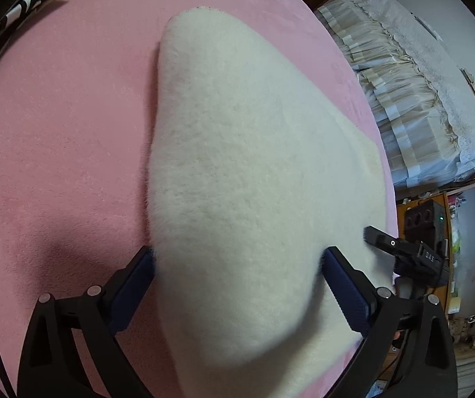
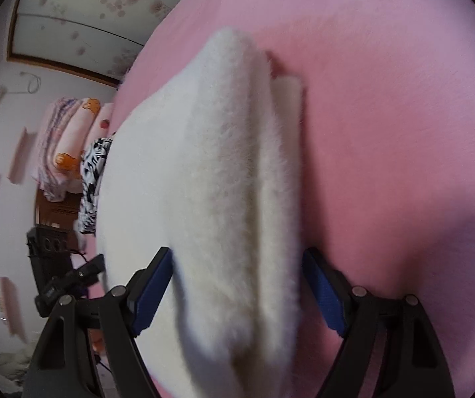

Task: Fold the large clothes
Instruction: 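Grasp the cream square with the left tool while the right tool grasps it too, then lift the cream square with both tools and carry it onto the printed garment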

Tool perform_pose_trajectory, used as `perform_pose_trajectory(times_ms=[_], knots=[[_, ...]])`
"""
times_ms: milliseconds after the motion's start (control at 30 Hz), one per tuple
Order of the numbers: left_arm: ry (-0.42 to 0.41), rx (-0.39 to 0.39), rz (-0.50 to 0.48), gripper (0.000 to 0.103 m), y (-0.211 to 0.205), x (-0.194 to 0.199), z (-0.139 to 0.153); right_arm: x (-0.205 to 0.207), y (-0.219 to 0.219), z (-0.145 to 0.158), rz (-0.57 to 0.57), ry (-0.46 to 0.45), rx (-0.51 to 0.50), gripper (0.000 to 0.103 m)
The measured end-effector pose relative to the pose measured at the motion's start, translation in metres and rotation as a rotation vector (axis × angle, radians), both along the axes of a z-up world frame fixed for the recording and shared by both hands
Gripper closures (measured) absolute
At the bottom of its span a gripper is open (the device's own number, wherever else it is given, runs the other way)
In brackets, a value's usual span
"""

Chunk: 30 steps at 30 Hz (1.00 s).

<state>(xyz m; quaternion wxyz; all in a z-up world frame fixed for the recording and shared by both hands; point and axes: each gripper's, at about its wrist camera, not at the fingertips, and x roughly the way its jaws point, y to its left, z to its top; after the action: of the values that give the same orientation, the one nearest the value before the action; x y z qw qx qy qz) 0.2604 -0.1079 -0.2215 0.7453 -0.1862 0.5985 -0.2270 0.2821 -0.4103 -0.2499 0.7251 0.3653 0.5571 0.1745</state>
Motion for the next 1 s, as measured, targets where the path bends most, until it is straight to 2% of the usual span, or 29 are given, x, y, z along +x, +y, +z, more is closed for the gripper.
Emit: perform_pose_trajectory(times_ms=[133,333,567,767,800,900,967,1000], knots=[[0.008,-0.027,-0.012,0.002,0.0,0.002,-0.008,0.011,0.011,-0.006,0.044,-0.004,0.017,0.017],[0.005,-0.024,-0.059,0.001,-0.01,0.007,-0.009,0.023,0.033,-0.002,0.159,0.019,-0.063,0.004],[-0.007,-0.019,-0.096,0.001,-0.011,0.006,-0.007,0.013,0.031,-0.002,0.149,-0.026,-0.118,0.004],[0.005,-0.01,-0.075,0.0,-0.013,0.012,-0.009,0.008,0.037,0.011,0.121,-0.058,-0.171,0.029],[-0.003,0.002,-0.068,0.001,-0.014,0.011,-0.007,0.006,0.039,0.017,0.117,-0.059,-0.193,0.037],[-0.053,0.067,-0.054,0.017,-0.015,0.002,0.007,0.001,0.051,0.035,0.125,-0.064,-0.267,0.051],[-0.087,0.098,-0.042,0.033,-0.011,-0.005,0.02,-0.004,0.057,0.048,0.12,-0.073,-0.299,0.056],[-0.098,0.107,-0.041,0.036,-0.008,-0.008,0.025,-0.009,0.061,0.056,0.114,-0.081,-0.307,0.058]])
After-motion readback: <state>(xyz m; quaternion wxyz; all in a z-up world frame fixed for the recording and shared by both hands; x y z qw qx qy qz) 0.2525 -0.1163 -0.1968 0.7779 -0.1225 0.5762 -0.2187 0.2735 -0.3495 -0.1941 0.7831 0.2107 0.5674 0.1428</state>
